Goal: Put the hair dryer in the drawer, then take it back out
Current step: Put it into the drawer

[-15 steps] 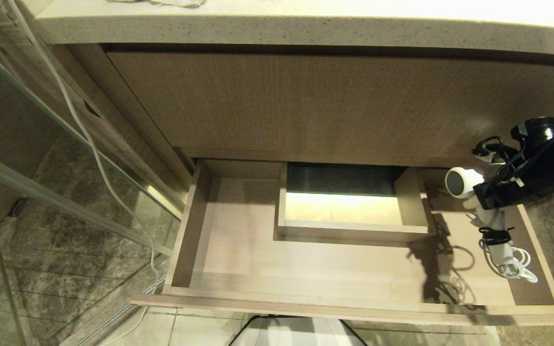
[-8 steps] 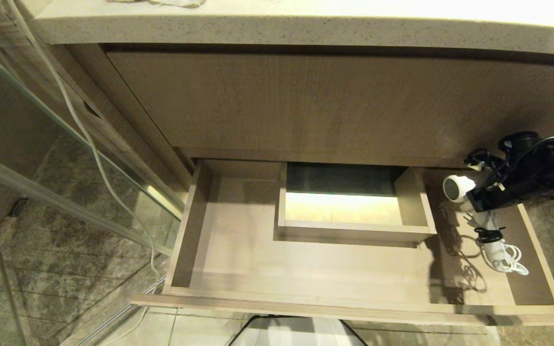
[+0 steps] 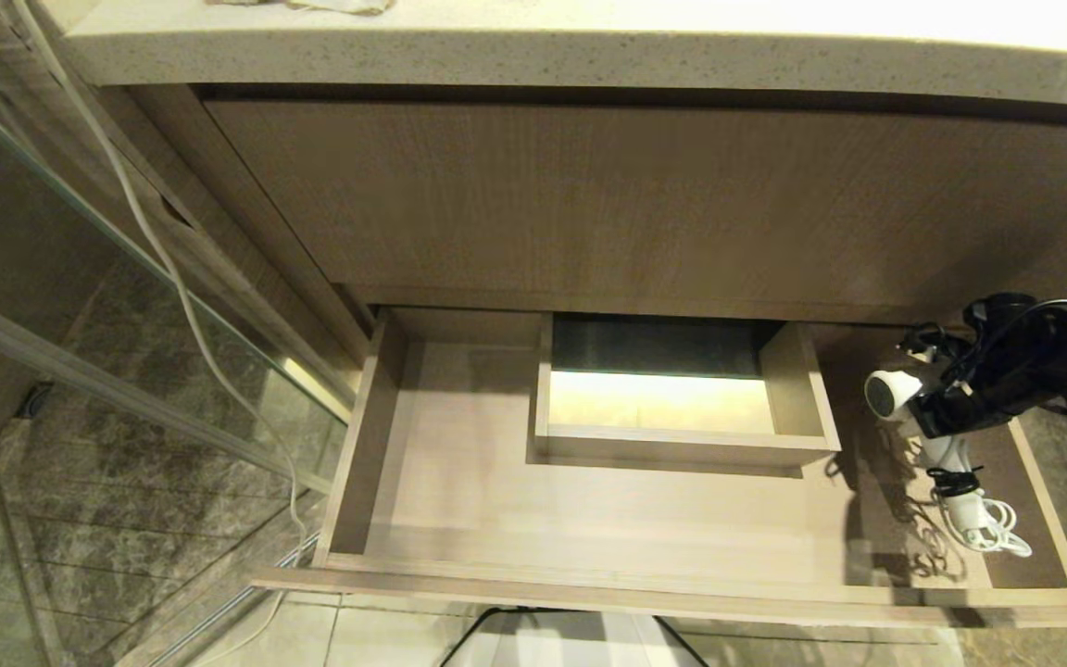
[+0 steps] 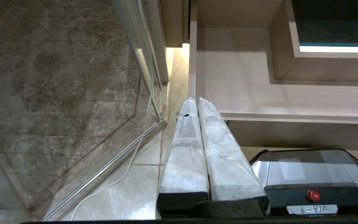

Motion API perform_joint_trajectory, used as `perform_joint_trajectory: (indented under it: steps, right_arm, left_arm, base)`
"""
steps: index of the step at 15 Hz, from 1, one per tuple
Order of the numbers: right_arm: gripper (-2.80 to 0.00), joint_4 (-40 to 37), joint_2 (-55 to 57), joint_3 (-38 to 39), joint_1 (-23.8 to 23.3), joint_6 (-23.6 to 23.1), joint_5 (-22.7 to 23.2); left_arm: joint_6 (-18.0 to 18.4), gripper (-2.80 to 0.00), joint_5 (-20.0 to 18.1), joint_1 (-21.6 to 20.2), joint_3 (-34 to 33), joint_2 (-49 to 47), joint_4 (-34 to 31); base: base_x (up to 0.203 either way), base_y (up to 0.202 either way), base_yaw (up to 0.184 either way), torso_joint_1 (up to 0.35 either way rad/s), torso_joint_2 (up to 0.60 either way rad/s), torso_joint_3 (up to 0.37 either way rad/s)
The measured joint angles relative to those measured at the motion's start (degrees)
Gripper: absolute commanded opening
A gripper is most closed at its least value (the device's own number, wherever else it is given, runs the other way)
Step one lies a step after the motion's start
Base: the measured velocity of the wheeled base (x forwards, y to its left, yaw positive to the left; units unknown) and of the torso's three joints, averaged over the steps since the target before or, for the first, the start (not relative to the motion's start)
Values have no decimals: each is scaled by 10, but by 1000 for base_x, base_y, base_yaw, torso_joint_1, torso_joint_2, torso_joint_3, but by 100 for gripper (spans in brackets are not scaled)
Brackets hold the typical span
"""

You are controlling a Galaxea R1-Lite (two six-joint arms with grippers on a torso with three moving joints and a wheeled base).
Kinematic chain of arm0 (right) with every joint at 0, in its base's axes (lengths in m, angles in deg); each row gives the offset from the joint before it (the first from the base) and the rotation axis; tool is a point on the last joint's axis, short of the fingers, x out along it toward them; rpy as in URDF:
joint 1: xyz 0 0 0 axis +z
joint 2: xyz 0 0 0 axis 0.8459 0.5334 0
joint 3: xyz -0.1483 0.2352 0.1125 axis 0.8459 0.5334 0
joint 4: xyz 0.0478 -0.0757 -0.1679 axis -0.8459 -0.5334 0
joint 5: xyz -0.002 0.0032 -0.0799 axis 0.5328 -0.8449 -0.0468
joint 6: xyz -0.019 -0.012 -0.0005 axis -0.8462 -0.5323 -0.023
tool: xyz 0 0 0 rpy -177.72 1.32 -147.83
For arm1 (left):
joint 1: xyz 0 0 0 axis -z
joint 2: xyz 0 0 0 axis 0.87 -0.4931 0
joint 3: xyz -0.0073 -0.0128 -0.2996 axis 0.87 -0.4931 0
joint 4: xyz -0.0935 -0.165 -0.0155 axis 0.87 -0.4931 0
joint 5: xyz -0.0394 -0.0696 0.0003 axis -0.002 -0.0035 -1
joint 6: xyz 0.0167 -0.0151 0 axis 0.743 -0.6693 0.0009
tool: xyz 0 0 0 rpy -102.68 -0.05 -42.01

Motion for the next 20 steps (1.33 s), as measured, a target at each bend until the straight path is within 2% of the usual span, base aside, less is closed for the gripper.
perform_joint_trajectory:
  steps: [4,8,15,16,17,20]
  right_arm:
    - [-280,9,45,-27,-8,-16,2]
    - [-280,45,99,-78,-5,-16,3]
    - [-280,84,156,-117,-4,-14,3]
    - [-259,85,161,-122,-3,-15,3]
    - [0,93,165,-126,-3,-15,3]
    - [0,117,171,-130,-4,-16,3]
  left_arm:
    - [0,-280,0,0,0,0,0]
    - [0,-280,0,0,0,0,0]
    - [0,-280,0,0,0,0,0]
    - [0,-280,0,0,0,0,0]
    - [0,-280,0,0,0,0,0]
    - [0,-280,0,0,0,0,0]
  base:
    - [0,0,0,0,0,0]
    - [0,0,0,0,0,0]
    - [0,0,0,0,0,0]
    - [0,0,0,0,0,0]
    - [0,0,0,0,0,0]
    - [0,0,0,0,0,0]
